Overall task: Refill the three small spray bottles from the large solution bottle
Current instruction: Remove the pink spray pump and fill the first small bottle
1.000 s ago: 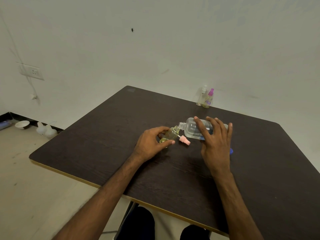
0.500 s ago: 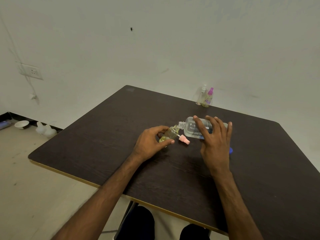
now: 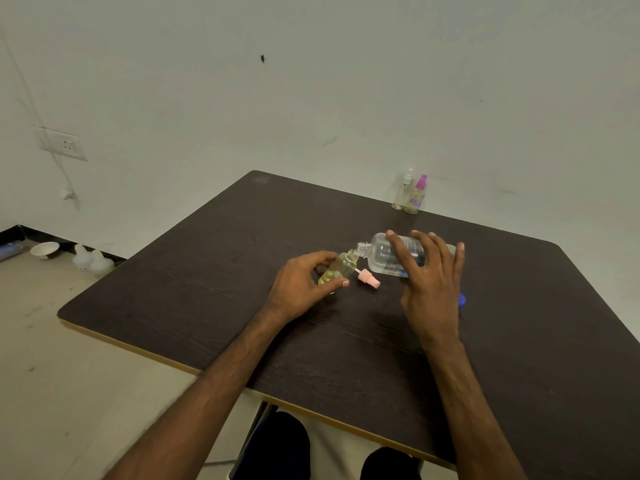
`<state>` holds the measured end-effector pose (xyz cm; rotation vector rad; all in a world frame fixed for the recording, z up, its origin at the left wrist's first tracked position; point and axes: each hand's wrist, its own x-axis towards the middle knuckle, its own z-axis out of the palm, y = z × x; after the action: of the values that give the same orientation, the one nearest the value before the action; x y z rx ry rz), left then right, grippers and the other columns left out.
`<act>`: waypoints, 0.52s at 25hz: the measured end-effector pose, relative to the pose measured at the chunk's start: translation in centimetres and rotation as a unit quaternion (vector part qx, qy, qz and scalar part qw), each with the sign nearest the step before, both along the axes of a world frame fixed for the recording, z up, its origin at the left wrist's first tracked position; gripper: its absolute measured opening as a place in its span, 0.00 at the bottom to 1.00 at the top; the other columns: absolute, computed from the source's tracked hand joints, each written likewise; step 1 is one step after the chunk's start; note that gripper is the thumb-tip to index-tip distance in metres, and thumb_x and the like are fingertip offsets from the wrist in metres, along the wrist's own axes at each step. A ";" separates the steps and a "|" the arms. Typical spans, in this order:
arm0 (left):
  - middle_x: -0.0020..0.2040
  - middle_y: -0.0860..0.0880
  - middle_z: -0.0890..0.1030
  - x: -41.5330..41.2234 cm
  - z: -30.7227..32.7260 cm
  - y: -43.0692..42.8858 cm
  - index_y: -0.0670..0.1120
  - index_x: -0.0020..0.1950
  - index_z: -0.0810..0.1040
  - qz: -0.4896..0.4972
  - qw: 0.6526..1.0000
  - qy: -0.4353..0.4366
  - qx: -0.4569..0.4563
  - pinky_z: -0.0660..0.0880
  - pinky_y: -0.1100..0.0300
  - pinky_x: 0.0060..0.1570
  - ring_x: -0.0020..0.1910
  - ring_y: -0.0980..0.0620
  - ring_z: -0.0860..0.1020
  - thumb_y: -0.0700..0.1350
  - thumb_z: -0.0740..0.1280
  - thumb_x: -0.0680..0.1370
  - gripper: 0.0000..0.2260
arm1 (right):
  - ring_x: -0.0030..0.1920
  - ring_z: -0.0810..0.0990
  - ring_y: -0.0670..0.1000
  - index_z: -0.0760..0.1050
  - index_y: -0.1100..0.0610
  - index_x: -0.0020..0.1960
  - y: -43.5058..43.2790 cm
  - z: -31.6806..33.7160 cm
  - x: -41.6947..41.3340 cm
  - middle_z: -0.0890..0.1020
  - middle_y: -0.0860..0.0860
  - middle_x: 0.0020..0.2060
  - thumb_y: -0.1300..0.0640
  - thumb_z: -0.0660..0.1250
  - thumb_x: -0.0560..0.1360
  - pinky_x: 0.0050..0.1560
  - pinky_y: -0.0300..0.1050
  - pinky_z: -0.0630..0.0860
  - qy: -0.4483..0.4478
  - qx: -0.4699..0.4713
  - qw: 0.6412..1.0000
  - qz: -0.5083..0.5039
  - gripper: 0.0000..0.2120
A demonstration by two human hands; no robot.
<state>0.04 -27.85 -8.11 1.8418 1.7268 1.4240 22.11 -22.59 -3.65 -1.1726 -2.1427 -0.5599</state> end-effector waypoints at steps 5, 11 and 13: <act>0.53 0.58 0.82 0.1 0.1 -0.1 0.52 0.65 0.79 -0.004 1.000 -0.001 -0.002 0.81 0.57 0.49 0.50 0.61 0.80 0.56 0.76 0.71 0.24 | 0.72 0.63 0.60 0.61 0.45 0.76 -0.1 0.0 0.0 0.69 0.59 0.69 0.73 0.74 0.64 0.76 0.52 0.32 -0.001 -0.003 1.000 -0.001 0.48; 0.53 0.58 0.82 0.1 0.1 -0.1 0.52 0.65 0.79 -0.004 1.000 0.003 -0.005 0.81 0.58 0.48 0.49 0.61 0.80 0.57 0.76 0.71 0.24 | 0.72 0.62 0.59 0.61 0.45 0.77 -0.1 0.0 0.0 0.69 0.59 0.69 0.73 0.75 0.63 0.76 0.53 0.32 -0.003 -0.005 1.000 -0.005 0.49; 0.52 0.59 0.82 0.1 0.1 -0.1 0.53 0.64 0.79 -0.003 1.000 0.002 -0.003 0.81 0.59 0.47 0.49 0.61 0.80 0.57 0.76 0.71 0.24 | 0.72 0.62 0.60 0.62 0.45 0.76 -0.1 0.0 0.0 0.69 0.59 0.69 0.73 0.74 0.63 0.76 0.53 0.32 -0.004 -0.005 1.000 -0.005 0.48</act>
<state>0.13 -27.94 -7.99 1.8465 1.7235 1.4119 22.06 -22.68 -3.60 -1.1886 -2.1487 -0.5599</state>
